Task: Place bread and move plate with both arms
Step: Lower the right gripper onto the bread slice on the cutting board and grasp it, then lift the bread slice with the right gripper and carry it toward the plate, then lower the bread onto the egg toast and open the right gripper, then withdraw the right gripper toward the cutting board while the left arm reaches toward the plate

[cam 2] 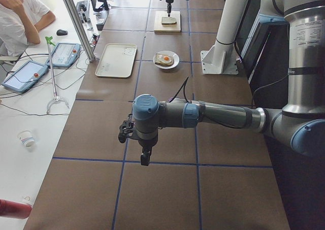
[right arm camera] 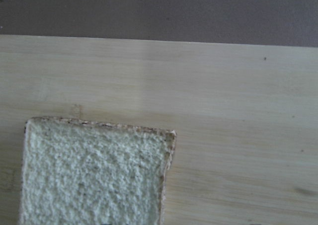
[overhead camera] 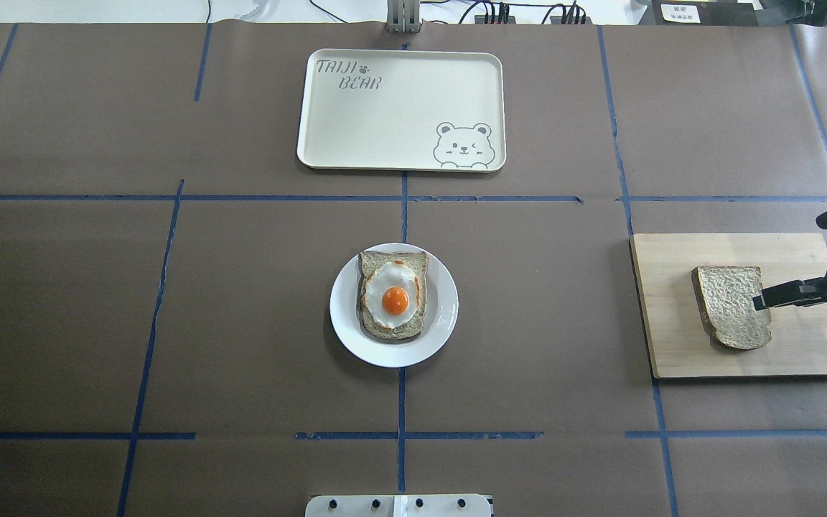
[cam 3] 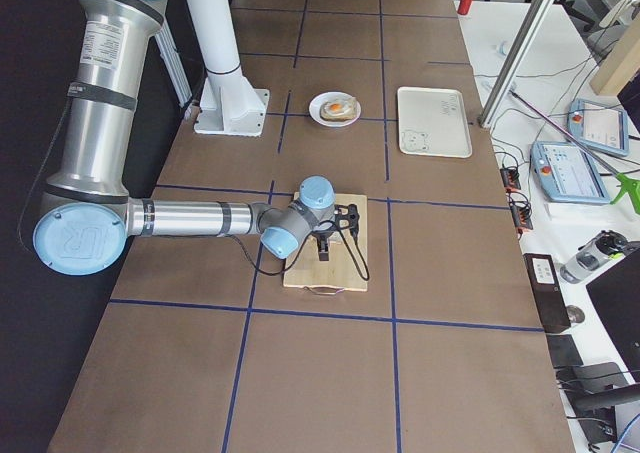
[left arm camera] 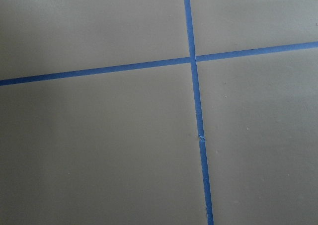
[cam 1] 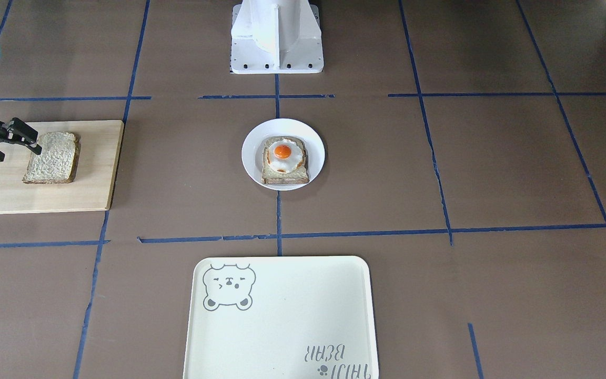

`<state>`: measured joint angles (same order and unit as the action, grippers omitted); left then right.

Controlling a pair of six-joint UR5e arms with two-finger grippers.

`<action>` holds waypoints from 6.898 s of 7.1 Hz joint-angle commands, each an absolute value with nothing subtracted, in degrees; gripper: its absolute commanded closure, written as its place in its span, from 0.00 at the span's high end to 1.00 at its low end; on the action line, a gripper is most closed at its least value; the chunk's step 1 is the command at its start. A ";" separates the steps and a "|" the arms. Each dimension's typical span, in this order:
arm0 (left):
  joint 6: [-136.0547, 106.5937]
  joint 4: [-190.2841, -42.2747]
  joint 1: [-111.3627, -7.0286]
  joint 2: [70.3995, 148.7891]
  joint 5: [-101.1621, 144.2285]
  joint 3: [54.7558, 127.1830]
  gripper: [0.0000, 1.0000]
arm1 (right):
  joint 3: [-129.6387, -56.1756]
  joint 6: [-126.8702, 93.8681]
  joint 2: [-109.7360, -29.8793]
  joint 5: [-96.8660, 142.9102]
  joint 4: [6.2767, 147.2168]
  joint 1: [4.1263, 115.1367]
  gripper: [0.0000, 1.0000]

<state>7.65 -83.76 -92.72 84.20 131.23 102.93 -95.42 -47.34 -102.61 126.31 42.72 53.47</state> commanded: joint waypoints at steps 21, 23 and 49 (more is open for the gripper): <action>7.65 -83.76 -92.90 84.02 132.54 103.62 1.00 | -102.59 -80.68 -71.49 123.70 39.64 34.75 0.00; 7.65 -83.76 -92.72 84.02 132.54 103.62 1.00 | -97.14 -83.57 -65.60 120.86 38.94 33.75 0.00; -7.11 -85.41 -85.92 85.42 142.96 107.91 1.00 | -96.47 -80.95 -70.89 114.93 34.98 33.54 0.99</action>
<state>1.42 -84.03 -90.01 84.64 138.57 106.58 -93.11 -80.97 -66.82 112.10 34.56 30.40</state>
